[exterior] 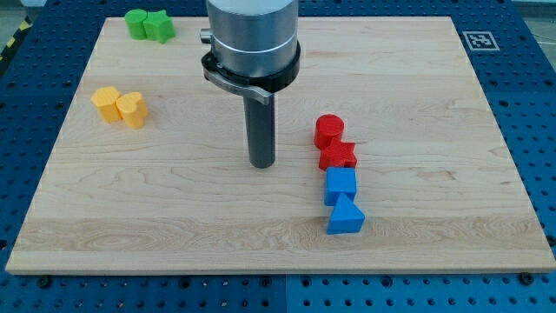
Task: Separate the red star with blue cube to the right
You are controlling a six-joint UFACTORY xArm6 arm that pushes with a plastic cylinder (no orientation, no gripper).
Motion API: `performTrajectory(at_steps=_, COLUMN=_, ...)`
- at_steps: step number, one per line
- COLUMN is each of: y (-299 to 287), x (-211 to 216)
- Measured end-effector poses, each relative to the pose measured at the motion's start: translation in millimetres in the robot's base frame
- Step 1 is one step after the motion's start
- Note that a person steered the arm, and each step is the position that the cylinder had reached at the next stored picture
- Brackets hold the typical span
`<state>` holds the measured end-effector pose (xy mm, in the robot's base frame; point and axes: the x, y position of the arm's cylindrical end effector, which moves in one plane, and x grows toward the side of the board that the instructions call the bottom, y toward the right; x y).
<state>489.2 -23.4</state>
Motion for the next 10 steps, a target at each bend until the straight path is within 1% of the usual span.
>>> performTrajectory(at_steps=2, y=4.0, x=0.0)
performTrajectory(at_steps=5, y=28.4, x=0.4)
performTrajectory(at_steps=8, y=83.5, x=6.3)
performTrajectory(at_steps=10, y=96.7, x=6.3)
